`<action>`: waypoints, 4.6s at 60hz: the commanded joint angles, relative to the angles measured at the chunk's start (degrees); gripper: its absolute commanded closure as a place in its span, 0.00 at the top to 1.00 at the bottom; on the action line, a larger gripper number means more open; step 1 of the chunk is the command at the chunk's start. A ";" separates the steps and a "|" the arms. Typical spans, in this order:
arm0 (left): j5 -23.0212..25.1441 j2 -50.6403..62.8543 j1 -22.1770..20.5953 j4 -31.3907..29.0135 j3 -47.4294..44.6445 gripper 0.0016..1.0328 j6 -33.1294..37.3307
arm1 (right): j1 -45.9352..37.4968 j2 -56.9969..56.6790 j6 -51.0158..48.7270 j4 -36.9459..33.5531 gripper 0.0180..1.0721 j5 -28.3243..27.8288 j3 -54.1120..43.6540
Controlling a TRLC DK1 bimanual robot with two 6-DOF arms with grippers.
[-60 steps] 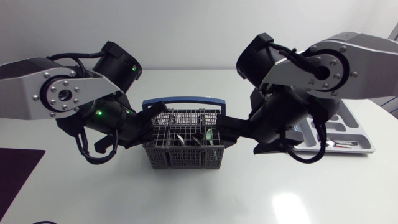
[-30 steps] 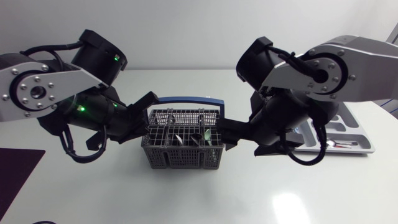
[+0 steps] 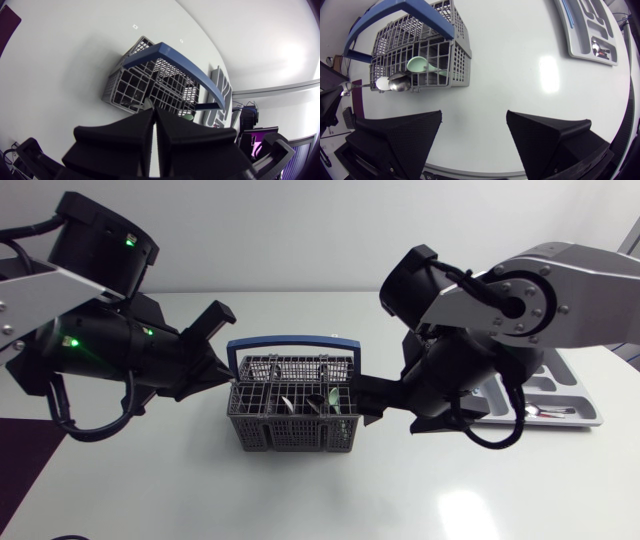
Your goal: Unload the cutlery basket into the drawer organizer.
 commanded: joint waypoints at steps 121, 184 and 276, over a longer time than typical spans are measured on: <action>11.90 -1.42 -4.82 7.65 7.35 0.04 -19.83 | 14.16 -6.11 -60.12 45.93 0.73 5.19 -11.93; 17.97 -1.50 -2.89 7.13 7.17 0.38 -22.38 | 13.90 -6.72 -63.20 47.17 0.06 5.54 -10.70; 6.10 6.93 -5.17 -3.77 7.70 0.88 6.45 | -58.00 -8.04 -127.80 4.71 0.06 -32.60 -8.15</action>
